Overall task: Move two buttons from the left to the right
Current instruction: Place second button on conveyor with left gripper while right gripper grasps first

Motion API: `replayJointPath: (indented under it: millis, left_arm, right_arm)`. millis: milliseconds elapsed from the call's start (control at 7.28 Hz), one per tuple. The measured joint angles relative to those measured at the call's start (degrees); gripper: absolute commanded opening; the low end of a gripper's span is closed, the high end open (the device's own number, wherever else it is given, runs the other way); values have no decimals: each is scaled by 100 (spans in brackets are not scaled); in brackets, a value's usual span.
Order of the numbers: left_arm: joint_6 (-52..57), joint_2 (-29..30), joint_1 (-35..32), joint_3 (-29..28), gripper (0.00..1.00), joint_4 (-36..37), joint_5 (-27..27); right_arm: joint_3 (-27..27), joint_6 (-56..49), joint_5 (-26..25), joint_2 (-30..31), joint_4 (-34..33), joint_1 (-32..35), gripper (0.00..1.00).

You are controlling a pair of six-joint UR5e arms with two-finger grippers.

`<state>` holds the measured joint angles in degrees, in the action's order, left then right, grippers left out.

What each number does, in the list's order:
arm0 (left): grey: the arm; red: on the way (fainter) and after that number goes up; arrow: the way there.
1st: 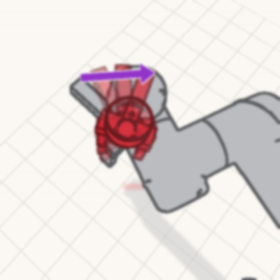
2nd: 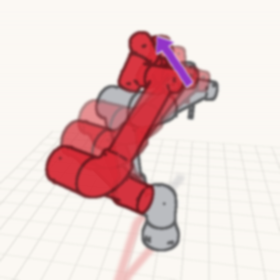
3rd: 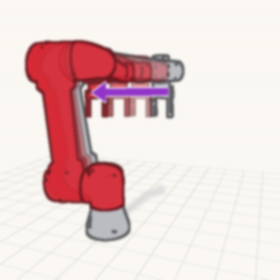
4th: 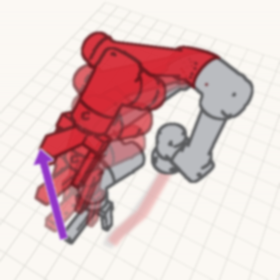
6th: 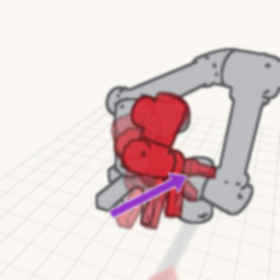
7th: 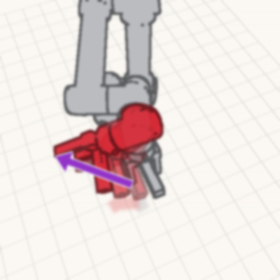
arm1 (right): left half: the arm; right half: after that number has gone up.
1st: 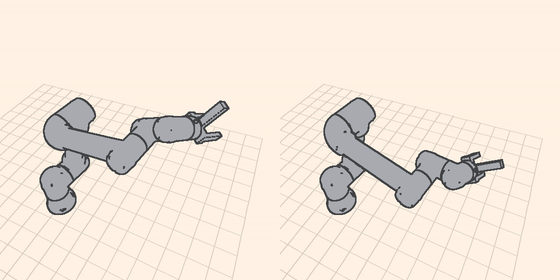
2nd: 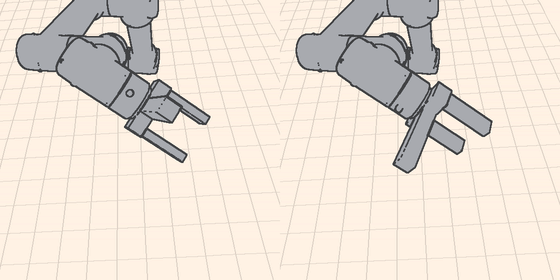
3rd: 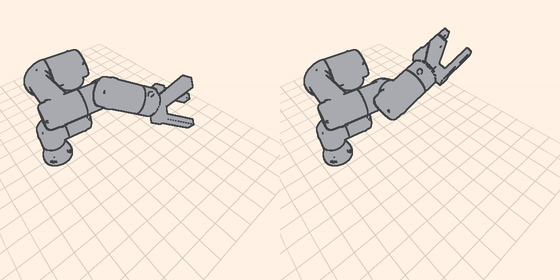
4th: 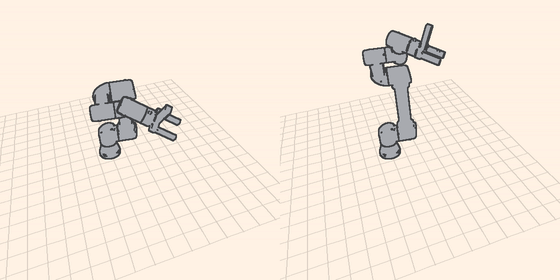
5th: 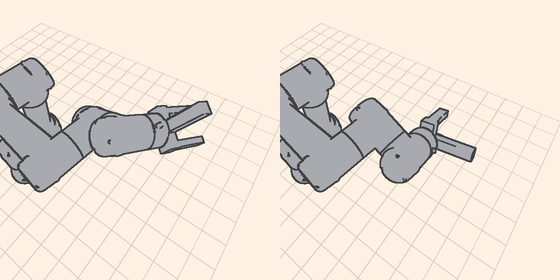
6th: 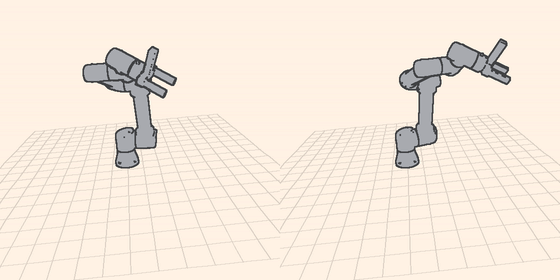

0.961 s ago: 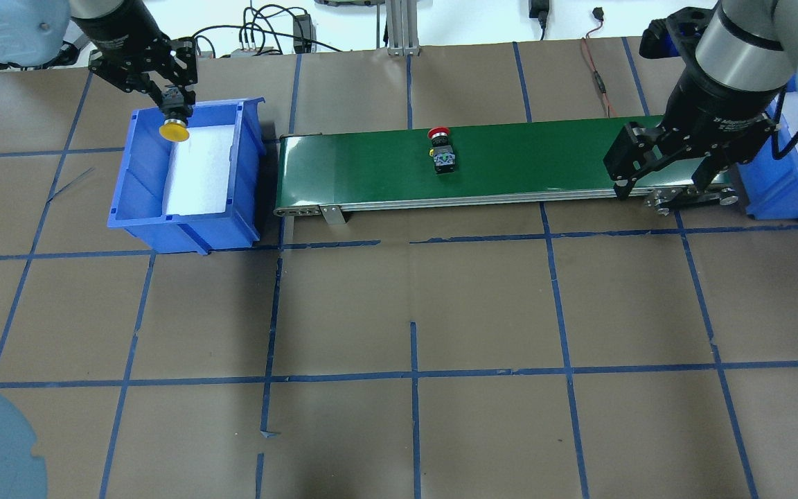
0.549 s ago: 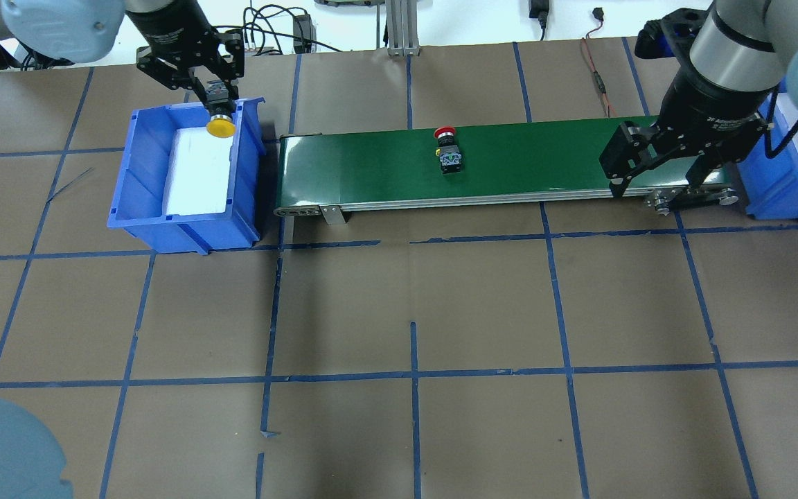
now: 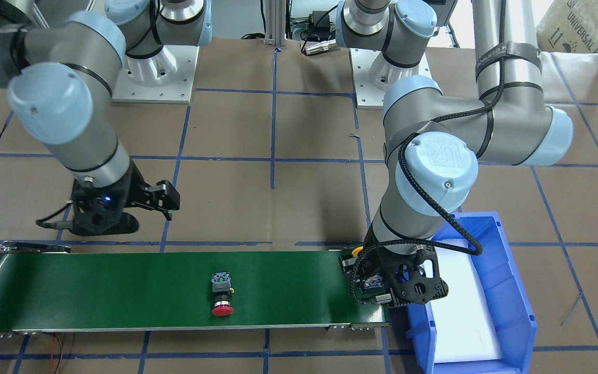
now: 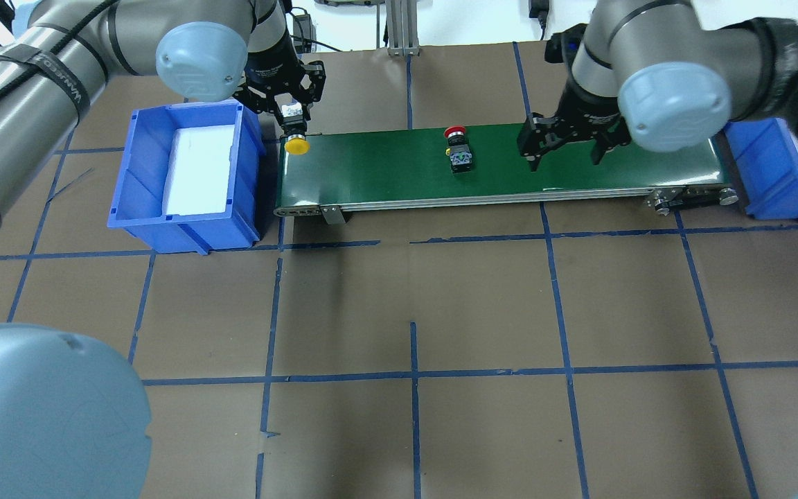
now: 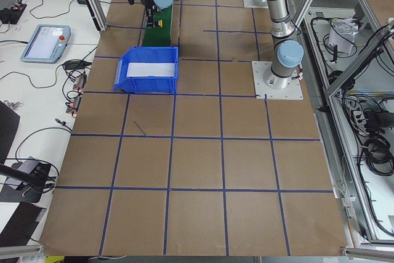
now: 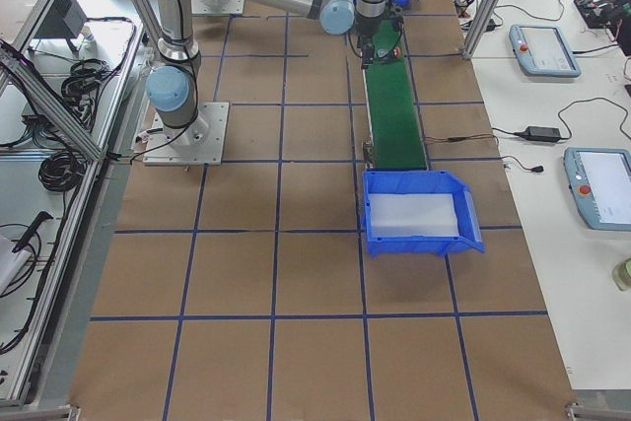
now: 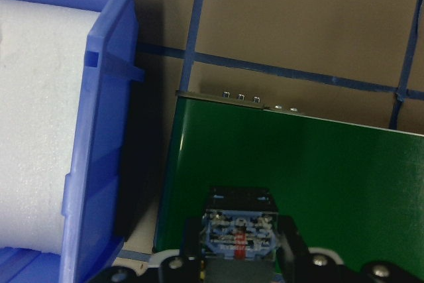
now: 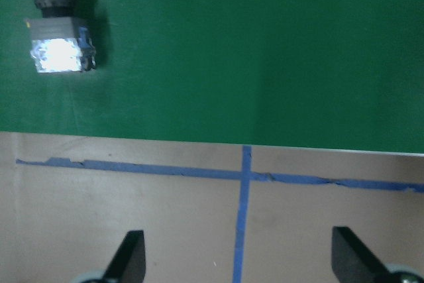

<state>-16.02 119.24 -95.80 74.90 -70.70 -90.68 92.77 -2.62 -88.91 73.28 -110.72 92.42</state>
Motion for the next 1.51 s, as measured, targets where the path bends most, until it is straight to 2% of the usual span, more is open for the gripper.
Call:
replayJointPath:
  millis: [275, 824, 961, 1099, 1236, 1373, 1511]
  left_arm:
    - [-5, 201, -47, 5, 46, 261, -2]
    - [-104, 450, -193, 34, 48, 532, -2]
    - [-148, 472, -226, 46, 55, 537, 5]
    - [-170, 481, -239, 72, 80, 539, 19]
    - [-173, 483, -243, 121, 100, 540, 18]
    - [-169, 485, -245, 161, 100, 540, 12]
    - [-166, 485, -246, 176, 100, 540, 8]
  right_arm:
    - [-273, 219, 12, -579, -440, 315, 97]
    - [-1004, 365, 6, -1206, -676, 372, 94]
    - [-1046, 377, 7, -1275, -711, 376, 93]
    - [-1061, 382, 11, -1347, -742, 384, 92]
    - [-1065, 386, 11, -1421, -769, 403, 92]
    - [-1067, 388, 8, -1506, -836, 427, 92]
    - [-1064, 391, 6, -1586, -923, 440, 86]
